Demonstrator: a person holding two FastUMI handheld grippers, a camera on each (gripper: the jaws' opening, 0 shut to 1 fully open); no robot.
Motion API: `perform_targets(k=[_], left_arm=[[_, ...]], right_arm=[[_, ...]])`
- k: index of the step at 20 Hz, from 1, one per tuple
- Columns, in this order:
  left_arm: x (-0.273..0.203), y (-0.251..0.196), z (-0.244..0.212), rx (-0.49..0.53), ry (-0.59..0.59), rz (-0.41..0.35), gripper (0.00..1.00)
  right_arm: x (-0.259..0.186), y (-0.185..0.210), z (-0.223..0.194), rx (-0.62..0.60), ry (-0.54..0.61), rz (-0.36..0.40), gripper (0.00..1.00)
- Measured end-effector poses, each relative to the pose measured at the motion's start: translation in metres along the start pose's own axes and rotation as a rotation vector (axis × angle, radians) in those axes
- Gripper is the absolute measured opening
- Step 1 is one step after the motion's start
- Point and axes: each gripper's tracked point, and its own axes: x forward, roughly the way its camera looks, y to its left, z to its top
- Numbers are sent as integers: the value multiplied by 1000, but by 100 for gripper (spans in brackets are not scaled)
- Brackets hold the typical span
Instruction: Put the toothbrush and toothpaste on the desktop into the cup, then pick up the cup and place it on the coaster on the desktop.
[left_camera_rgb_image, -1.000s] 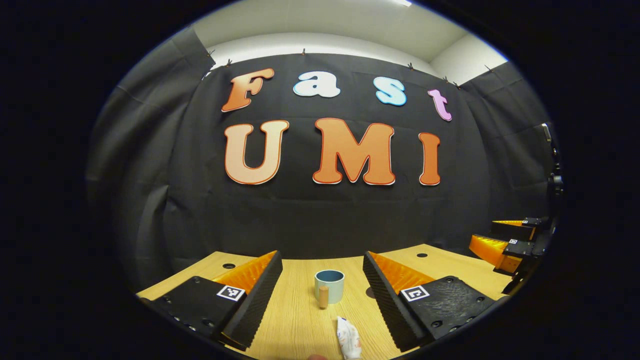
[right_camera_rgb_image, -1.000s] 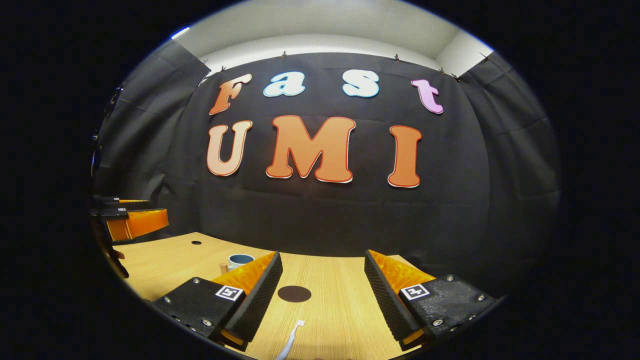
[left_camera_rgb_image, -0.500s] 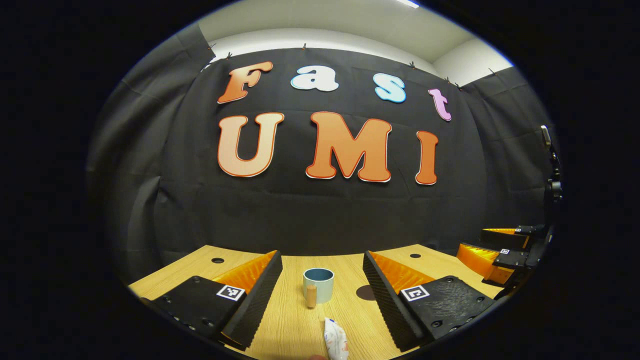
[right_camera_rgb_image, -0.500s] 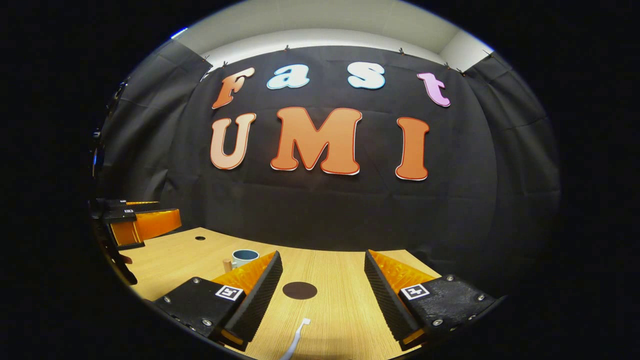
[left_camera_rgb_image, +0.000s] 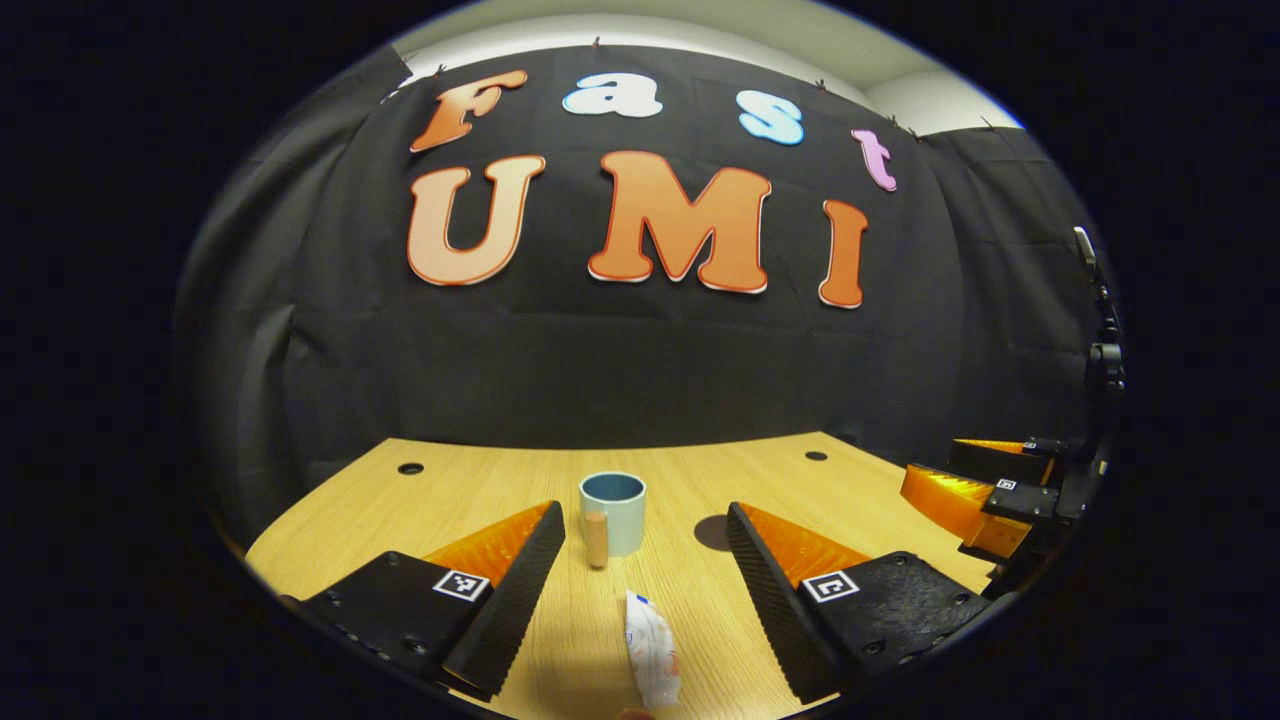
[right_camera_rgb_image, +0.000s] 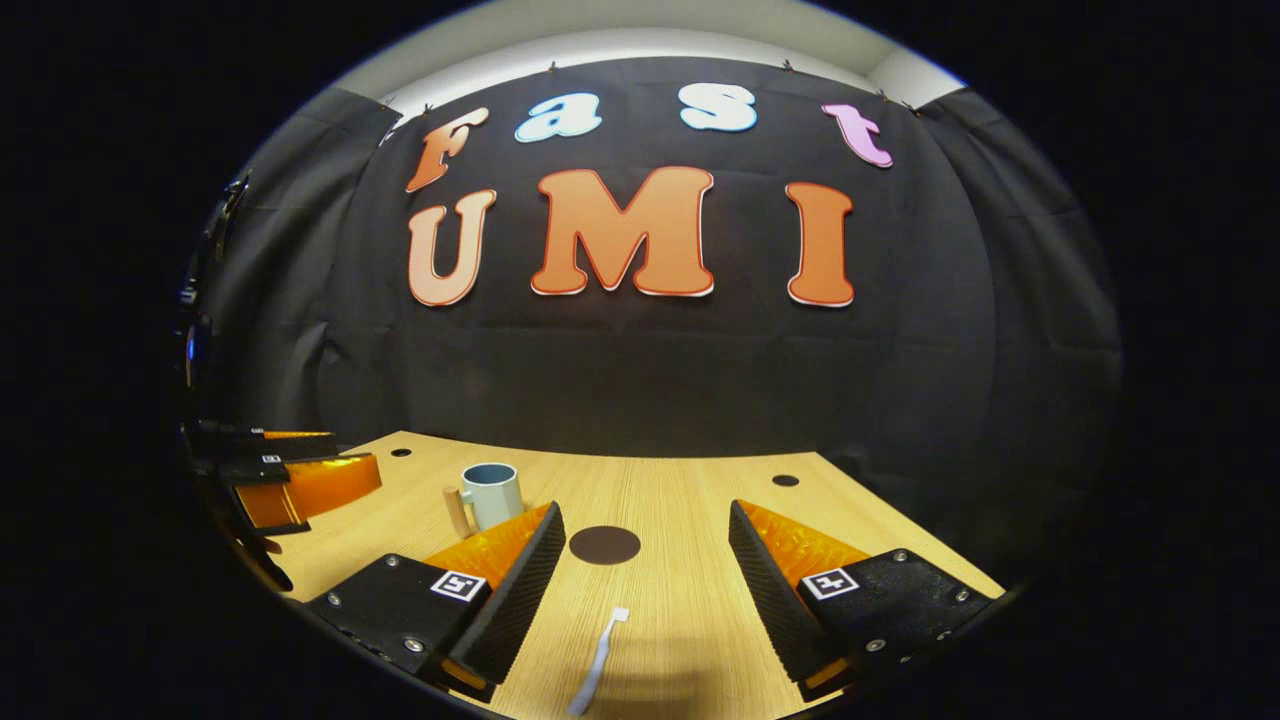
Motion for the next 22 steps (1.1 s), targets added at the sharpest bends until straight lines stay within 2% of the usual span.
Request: perform_targets(k=[4,7,11,14,18,22], left_arm=[[12,-17,-21,-17,108,-19,98],[22,-12,-42,-20,167,-17,98],[36,-11,-80,-38,273,-6,98],[41,-11,-99,-41,334,-3,98],[40,-11,-113,-55,408,-6,98],[48,-8,-124,-3,492,-16,98]], right_arm=[[3,5,-26,47,101,34,99],[6,11,-46,78,186,56,99],[9,20,-78,49,309,69,98],[13,21,-105,23,400,51,96],[11,22,-130,-6,494,48,90],[12,31,-151,-12,606,83,85]])
